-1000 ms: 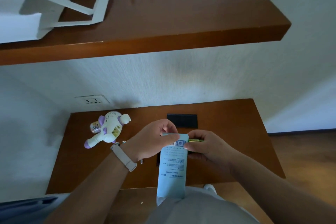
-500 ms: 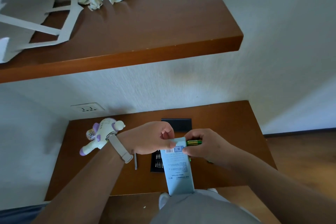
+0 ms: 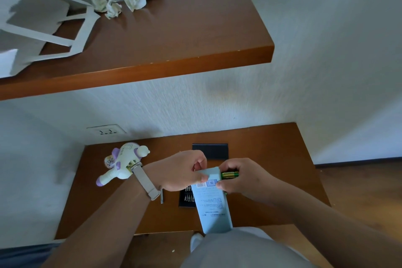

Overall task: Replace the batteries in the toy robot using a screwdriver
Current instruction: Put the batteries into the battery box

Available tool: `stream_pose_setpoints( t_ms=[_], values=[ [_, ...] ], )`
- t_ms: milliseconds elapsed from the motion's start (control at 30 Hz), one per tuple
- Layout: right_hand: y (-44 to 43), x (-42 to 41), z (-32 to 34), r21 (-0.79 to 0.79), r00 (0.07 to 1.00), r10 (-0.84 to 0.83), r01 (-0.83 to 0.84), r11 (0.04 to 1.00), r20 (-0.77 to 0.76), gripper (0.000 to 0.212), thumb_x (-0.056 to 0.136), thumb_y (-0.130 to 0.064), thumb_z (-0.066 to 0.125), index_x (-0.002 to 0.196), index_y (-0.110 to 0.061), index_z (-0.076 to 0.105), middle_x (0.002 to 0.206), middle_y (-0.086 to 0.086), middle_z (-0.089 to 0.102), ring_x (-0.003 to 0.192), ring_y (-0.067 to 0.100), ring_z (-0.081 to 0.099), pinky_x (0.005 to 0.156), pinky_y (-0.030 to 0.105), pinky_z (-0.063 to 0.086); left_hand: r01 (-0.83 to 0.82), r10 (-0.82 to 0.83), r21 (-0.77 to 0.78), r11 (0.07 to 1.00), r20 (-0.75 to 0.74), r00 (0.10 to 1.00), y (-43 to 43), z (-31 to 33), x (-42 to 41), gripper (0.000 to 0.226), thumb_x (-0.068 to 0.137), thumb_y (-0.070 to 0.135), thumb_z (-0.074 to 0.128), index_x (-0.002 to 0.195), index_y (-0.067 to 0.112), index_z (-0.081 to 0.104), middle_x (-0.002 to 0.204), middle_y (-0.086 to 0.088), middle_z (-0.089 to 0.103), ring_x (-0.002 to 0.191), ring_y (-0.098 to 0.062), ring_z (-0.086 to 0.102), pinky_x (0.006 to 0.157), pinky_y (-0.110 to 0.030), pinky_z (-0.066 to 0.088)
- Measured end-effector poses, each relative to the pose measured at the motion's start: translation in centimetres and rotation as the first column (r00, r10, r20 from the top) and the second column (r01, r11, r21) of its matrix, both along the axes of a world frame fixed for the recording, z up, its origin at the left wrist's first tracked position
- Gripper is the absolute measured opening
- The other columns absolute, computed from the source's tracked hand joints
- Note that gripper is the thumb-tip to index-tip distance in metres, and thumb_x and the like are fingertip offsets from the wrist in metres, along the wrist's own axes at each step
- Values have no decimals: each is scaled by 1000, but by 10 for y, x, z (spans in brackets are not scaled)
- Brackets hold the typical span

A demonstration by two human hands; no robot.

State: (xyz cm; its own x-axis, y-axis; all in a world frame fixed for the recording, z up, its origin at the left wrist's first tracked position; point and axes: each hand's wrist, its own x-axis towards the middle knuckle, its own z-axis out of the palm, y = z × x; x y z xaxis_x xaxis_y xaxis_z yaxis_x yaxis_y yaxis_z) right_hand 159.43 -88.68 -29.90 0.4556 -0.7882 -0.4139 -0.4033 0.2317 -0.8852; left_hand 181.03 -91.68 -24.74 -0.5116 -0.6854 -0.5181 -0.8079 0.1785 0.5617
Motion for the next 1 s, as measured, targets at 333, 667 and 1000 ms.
stream_pose_setpoints(
  t_ms=[333, 667, 1000],
  values=[
    [5, -1, -10, -17, 996, -92, 92, 996, 0, 4, 86, -30, 73, 87, -28, 69, 88, -21, 73, 87, -1, 69, 72, 25, 61, -196, 176, -199, 960, -115, 978, 22, -16, -11, 12, 99, 25, 62, 99, 34, 53, 88, 19, 53, 85, -12, 53, 62, -13, 42],
    [7, 6, 1, -165, 900, -432, 436, 885, 57, 8, 86, -32, 74, 89, -36, 68, 87, -31, 65, 75, -8, 64, 49, 11, 48, -590, 455, -506, 630, -375, 807, 61, -50, -45, 66, 73, 48, 72, 131, 21, 54, 131, 3, 43, 113, -14, 48, 90, -14, 43],
    [4, 12, 20, -107, 881, -461, 471, 876, 104, 11, 83, -32, 75, 91, -37, 69, 88, -28, 67, 87, -8, 63, 61, 14, 55, -756, 510, -215, 618, -623, 594, 57, -71, -57, 79, 74, 53, 81, 133, 53, 28, 139, 10, 51, 126, -13, 54, 87, -6, 47]
  ],
)
